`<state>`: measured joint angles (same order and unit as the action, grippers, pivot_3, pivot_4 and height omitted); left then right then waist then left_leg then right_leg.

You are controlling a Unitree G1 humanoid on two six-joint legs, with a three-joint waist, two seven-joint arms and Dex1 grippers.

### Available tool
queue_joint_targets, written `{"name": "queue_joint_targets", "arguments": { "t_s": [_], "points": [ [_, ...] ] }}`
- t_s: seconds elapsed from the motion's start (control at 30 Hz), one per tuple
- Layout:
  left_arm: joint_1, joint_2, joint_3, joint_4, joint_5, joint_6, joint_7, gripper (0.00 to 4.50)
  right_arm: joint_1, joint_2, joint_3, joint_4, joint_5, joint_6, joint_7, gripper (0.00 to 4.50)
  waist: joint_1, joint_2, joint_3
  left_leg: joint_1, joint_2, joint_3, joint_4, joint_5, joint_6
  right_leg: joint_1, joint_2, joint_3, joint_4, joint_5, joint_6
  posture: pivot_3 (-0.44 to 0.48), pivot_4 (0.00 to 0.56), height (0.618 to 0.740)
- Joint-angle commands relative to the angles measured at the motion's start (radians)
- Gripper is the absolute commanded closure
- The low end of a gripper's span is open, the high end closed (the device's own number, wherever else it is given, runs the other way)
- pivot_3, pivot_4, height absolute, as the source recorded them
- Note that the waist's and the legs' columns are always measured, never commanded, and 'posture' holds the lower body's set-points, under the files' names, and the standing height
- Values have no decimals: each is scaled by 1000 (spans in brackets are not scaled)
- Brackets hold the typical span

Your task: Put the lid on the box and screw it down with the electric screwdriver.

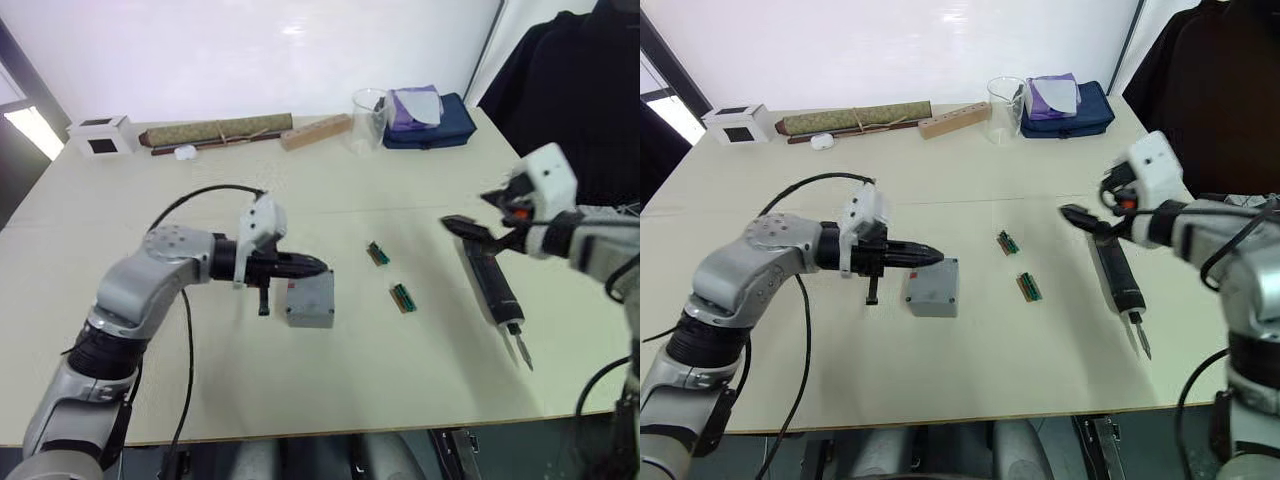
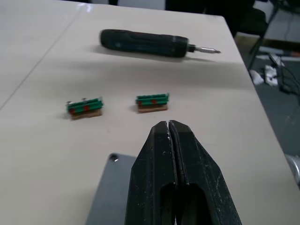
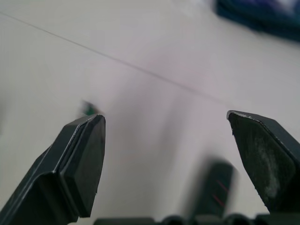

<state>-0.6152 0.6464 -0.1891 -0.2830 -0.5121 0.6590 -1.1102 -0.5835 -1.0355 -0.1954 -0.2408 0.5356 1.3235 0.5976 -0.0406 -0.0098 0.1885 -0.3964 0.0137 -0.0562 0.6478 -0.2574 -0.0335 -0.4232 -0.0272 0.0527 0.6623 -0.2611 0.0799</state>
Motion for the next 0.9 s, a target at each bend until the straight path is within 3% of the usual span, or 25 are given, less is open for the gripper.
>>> {"name": "queue_joint_targets", "arguments": {
  "t_s": [0.03,0.27,0.63,0.9],
  "points": [
    [-18,9,-17,-54,25,-51,-18,4500,7,-219,97,82,54,158,153,59,5,1,1,0,0,0,0,0,0,0,0,0,0,0,0,0,150,740],
    [-1,11,-35,-88,58,-78,-4,4500,-75,-305,261,213,92,243,280,59,-6,1,1,1,1,2,0,0,1,0,1,2,-1,-1,-1,0,150,740],
    [96,34,25,-202,41,-14,101,4500,-285,-185,638,474,-112,27,438,59,0,1,2,0,1,2,0,0,0,-1,1,2,-1,-1,1,0,150,740],
    [178,60,85,-300,0,59,182,4500,-343,-130,788,570,-223,-27,573,59,-3,1,2,-1,1,1,0,0,0,-1,1,1,-1,-2,1,0,150,740]
  ]
}}
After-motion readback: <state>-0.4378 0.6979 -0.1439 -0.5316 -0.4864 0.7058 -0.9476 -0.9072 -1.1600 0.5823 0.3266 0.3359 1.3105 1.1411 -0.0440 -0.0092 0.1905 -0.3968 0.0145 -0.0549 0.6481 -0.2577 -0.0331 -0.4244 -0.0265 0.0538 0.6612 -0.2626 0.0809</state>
